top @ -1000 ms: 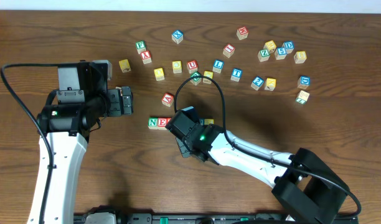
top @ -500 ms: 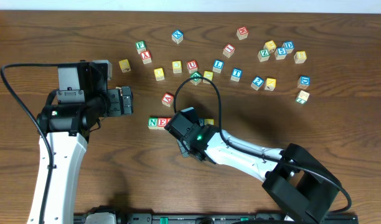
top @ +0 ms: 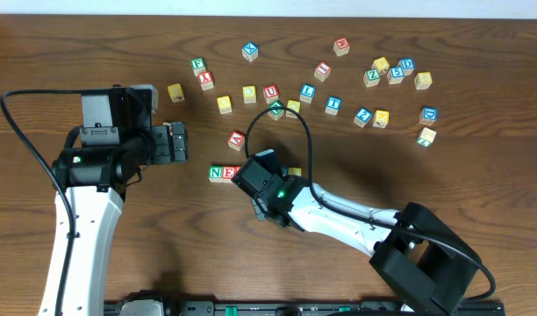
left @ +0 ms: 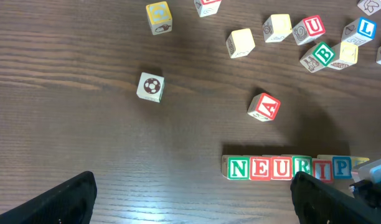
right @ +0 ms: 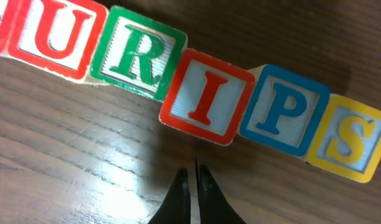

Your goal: Spell out NEURIPS

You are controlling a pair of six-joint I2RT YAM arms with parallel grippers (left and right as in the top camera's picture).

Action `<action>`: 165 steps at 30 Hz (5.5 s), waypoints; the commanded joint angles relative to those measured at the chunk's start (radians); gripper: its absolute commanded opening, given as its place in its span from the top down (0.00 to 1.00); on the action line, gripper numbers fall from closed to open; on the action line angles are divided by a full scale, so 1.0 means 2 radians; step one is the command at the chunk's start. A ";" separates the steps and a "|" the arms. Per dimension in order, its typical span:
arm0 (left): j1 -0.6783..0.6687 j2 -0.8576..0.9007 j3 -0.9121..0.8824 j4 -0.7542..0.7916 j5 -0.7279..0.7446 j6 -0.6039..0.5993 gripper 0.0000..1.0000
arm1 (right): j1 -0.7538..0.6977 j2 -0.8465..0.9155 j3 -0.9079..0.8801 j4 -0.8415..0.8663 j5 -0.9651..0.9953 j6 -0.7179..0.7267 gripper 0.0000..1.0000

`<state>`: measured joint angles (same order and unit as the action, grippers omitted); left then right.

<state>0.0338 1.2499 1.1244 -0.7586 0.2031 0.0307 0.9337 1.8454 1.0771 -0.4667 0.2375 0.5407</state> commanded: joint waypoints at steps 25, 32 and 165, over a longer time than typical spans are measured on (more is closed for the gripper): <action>0.002 -0.001 0.011 0.000 -0.003 0.005 0.02 | 0.004 0.003 -0.003 0.010 0.033 0.006 0.99; 0.002 -0.001 0.011 0.000 -0.003 0.005 0.02 | 0.004 0.003 -0.003 0.014 0.034 0.003 0.99; 0.002 -0.001 0.011 0.000 -0.003 0.005 0.02 | -0.001 0.018 -0.006 0.040 0.031 -0.008 0.99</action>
<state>0.0338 1.2499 1.1244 -0.7586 0.2031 0.0307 0.9318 1.8656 1.0706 -0.3824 0.3061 0.5362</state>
